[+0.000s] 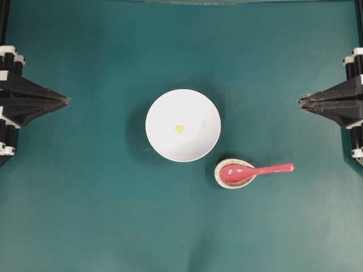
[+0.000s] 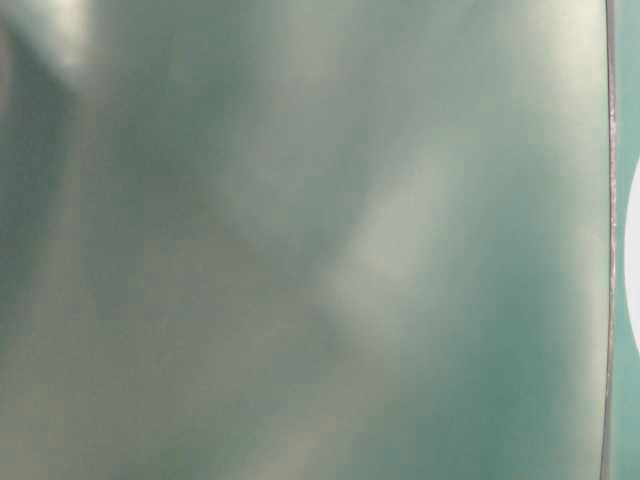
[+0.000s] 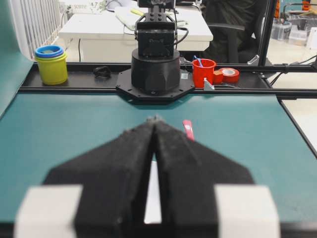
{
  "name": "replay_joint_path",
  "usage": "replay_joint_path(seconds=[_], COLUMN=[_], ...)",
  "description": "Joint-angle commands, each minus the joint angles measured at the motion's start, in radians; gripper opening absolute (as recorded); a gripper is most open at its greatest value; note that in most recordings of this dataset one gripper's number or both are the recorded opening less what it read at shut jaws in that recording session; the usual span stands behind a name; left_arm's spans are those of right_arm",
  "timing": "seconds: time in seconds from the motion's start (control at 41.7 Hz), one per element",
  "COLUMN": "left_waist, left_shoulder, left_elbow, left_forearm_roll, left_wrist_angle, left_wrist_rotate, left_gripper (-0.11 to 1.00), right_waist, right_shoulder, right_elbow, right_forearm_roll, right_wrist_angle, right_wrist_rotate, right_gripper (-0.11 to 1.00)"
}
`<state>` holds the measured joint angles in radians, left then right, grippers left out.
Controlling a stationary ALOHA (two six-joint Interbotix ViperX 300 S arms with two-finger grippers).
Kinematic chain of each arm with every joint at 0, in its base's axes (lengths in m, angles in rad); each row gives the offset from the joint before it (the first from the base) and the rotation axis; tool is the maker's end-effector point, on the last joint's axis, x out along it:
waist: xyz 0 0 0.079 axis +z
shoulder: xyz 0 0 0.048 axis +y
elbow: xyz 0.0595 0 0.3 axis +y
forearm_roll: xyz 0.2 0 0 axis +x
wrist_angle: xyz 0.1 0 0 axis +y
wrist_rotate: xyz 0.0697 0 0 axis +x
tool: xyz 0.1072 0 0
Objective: Scoop the yellow hexagonal prism block from the bowl with a spoon using the right arm.
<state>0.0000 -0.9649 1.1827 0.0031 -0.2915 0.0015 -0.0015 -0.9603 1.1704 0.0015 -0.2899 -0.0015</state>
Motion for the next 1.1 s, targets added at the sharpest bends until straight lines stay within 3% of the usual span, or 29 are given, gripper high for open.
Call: replay_joint_path(seconds=[0.0, 0.503, 0.575, 0.815, 1.079], left_waist=[0.000, 0.000, 0.000, 0.000, 0.000], left_shoulder=[0.006, 0.009, 0.008, 0.006, 0.012], left_elbow=[-0.025, -0.026, -0.026, -0.025, -0.025], left_forearm_roll=[0.009, 0.011, 0.011, 0.012, 0.011], left_wrist_angle=[0.002, -0.037, -0.037, -0.034, -0.029], left_wrist_rotate=[-0.003, -0.003, -0.003, -0.002, 0.000], left_gripper=[0.00, 0.01, 0.01, 0.01, 0.01], right_waist=[-0.008, -0.006, -0.006, -0.006, -0.005], right_shoulder=[0.008, 0.014, 0.020, 0.060, 0.172], right_elbow=[-0.018, -0.023, -0.021, -0.014, 0.025], right_forearm_roll=[0.000, 0.011, 0.011, 0.011, 0.026], right_wrist_angle=[-0.005, 0.012, 0.029, 0.043, -0.035], right_wrist_rotate=[0.002, 0.005, 0.005, 0.005, 0.017], right_gripper=[0.00, 0.01, 0.08, 0.52, 0.55])
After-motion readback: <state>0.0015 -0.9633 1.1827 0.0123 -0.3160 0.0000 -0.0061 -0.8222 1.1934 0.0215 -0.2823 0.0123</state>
